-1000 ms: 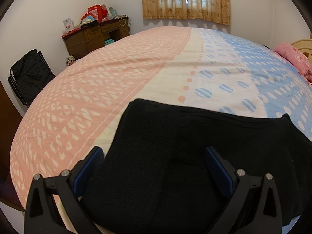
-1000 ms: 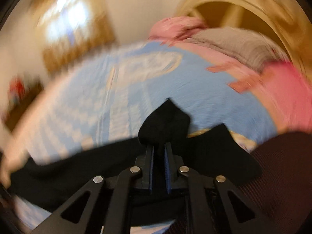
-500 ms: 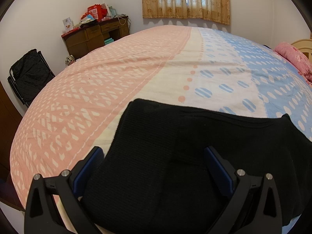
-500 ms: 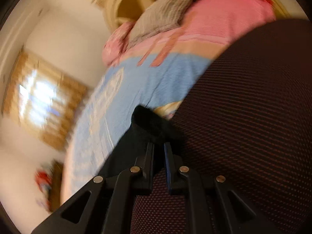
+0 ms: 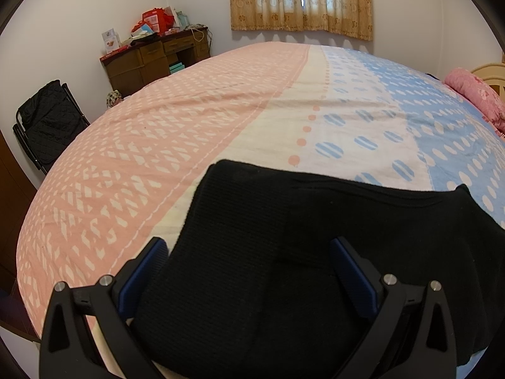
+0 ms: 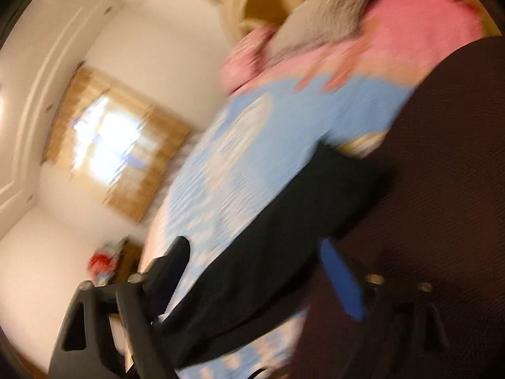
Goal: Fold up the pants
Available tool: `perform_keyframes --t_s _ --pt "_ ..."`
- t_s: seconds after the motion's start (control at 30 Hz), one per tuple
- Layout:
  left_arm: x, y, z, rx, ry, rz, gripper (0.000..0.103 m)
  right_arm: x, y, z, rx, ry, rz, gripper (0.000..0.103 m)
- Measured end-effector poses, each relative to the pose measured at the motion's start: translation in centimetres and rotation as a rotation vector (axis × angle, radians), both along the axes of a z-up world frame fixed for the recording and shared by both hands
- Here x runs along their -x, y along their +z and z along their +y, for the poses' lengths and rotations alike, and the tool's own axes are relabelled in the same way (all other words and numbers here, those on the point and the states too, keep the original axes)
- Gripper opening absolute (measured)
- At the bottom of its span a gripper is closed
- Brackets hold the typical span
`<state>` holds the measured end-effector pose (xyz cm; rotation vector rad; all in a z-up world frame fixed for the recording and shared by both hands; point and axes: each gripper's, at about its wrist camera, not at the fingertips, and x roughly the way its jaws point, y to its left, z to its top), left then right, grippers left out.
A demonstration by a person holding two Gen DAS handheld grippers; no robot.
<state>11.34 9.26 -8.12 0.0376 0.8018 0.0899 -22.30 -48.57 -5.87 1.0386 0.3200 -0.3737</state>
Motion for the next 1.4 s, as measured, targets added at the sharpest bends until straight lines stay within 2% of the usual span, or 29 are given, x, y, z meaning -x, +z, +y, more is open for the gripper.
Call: perform_keyframes --t_s 0.07,0.13,0.2,0.27,0.3,0.4,0.47,0.6,0.67,0.77,0.83,0.87,0.9,0.93,1.03,1.17,1.27,1.4 --pt "0.2 0.1 0.1 0.006 -0.003 -0.003 0.103 -2.9 -1.0 1.9 -0.050 0.123 0.004 0.086" --pt "0.2 0.3 0.3 0.017 -0.014 0.002 0.103 -4.9 -2.3 3.5 -0.086 0.187 0.041 0.081" --pt "0.3 0.4 0.6 0.034 -0.022 0.005 0.103 -6.3 -3.3 4.6 -0.102 0.230 0.088 0.067" --pt "0.3 0.3 0.7 0.040 -0.028 0.003 0.103 -6.8 -3.2 5.2 -0.035 0.206 0.160 0.066" --pt "0.3 0.3 0.7 0.035 -0.029 0.002 0.103 -7.1 -3.3 5.0 -0.036 0.198 0.172 0.063" --pt "0.4 0.2 0.5 0.021 -0.030 0.001 0.103 -7.9 -3.3 4.5 -0.029 0.172 0.223 0.062" --pt "0.4 0.2 0.4 0.022 -0.030 -0.001 0.103 -8.6 -3.1 4.3 0.007 0.140 0.303 0.062" --pt "0.5 0.2 0.4 0.022 -0.031 -0.002 0.103 -9.3 -3.8 2.6 -0.035 0.088 0.430 0.060" --pt "0.4 0.2 0.4 0.021 -0.030 -0.004 0.103 -9.7 -3.6 2.2 -0.052 0.079 0.447 0.060" --pt "0.4 0.1 0.4 0.021 -0.031 -0.004 0.103 -10.6 -3.6 1.9 -0.024 0.071 0.456 0.058" --pt "0.4 0.1 0.4 0.022 -0.031 -0.004 0.103 -10.7 -3.5 2.9 0.012 0.067 0.510 0.056" --pt "0.4 0.1 0.4 0.022 -0.031 -0.004 0.103 -10.7 -3.5 3.2 0.024 0.070 0.518 0.045" --pt "0.4 0.1 0.4 0.021 -0.031 -0.005 0.103 -10.7 -3.5 3.2 0.014 0.083 0.488 0.008" --pt "0.4 0.1 0.4 0.021 -0.031 -0.005 0.103 -10.6 -3.8 3.0 -0.019 0.101 0.466 0.004" --pt "0.4 0.1 0.4 0.020 -0.031 -0.004 0.103 -9.5 -3.6 2.9 -0.017 0.089 0.427 0.003" --pt "0.4 0.1 0.3 0.017 -0.030 -0.003 0.103 -7.9 -1.5 3.4 0.055 0.097 0.392 0.003" --pt "0.3 0.1 0.3 0.018 -0.031 -0.004 0.103 -6.9 -0.8 3.5 0.080 0.096 0.428 0.003" --pt "0.3 0.1 0.3 0.018 -0.031 -0.003 0.103 -7.0 -2.0 3.1 0.078 0.106 0.529 0.004"
